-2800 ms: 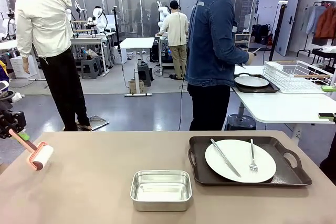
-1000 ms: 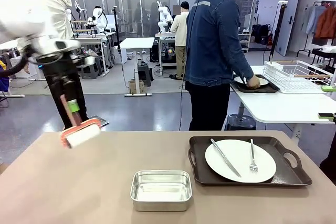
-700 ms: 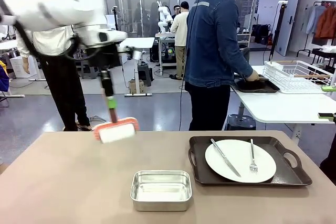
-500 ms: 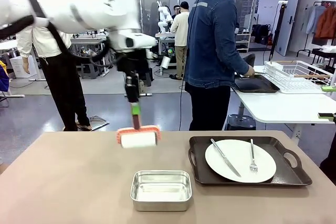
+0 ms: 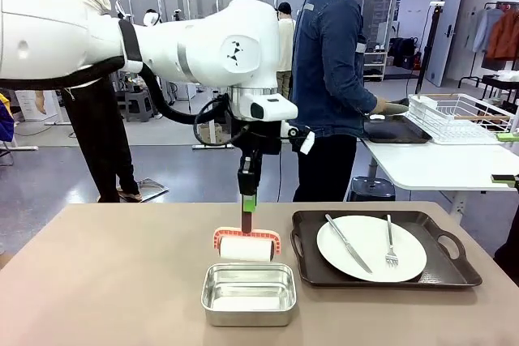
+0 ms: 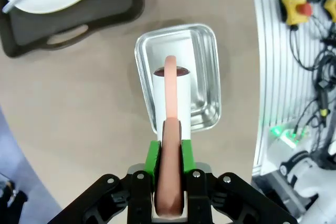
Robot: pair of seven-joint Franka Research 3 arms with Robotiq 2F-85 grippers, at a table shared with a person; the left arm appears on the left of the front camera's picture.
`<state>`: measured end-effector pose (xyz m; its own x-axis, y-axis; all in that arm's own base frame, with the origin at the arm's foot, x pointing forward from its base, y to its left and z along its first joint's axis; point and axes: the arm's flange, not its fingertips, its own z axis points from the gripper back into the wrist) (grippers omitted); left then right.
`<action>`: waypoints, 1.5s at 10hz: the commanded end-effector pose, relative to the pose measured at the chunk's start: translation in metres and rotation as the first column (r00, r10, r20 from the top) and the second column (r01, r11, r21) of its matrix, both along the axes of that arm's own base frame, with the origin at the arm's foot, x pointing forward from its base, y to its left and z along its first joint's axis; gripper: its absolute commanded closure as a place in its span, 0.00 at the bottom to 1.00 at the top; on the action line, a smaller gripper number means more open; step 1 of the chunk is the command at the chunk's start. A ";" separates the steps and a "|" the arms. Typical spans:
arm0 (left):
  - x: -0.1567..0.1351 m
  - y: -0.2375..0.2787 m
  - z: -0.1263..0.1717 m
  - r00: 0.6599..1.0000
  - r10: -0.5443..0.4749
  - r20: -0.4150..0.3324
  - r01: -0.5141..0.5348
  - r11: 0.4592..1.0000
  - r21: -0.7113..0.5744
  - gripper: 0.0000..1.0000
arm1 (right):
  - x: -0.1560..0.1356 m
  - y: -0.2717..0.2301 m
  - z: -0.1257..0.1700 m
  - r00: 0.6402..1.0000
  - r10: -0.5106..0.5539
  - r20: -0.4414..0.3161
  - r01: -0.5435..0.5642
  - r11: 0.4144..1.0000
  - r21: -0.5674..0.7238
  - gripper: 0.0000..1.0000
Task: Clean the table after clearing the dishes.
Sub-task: Place the Lint Roller back on top of the Airtight Container.
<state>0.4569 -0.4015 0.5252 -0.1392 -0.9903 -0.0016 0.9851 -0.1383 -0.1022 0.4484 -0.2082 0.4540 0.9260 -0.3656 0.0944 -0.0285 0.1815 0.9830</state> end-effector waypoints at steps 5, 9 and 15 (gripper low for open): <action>0.000 0.000 0.000 1.000 0.000 0.000 0.000 1.000 0.000 0.79 | -0.003 0.003 0.003 1.000 0.002 0.002 -0.002 1.000 0.005 0.00; 0.010 0.008 -0.028 0.997 0.074 0.023 -0.074 0.997 0.027 0.79 | -0.003 0.003 0.003 1.000 0.002 0.002 -0.002 1.000 0.005 0.00; 0.036 0.009 -0.093 0.986 0.159 -0.047 -0.157 0.986 0.054 0.79 | -0.003 0.003 0.003 1.000 0.002 0.002 -0.002 1.000 0.005 0.00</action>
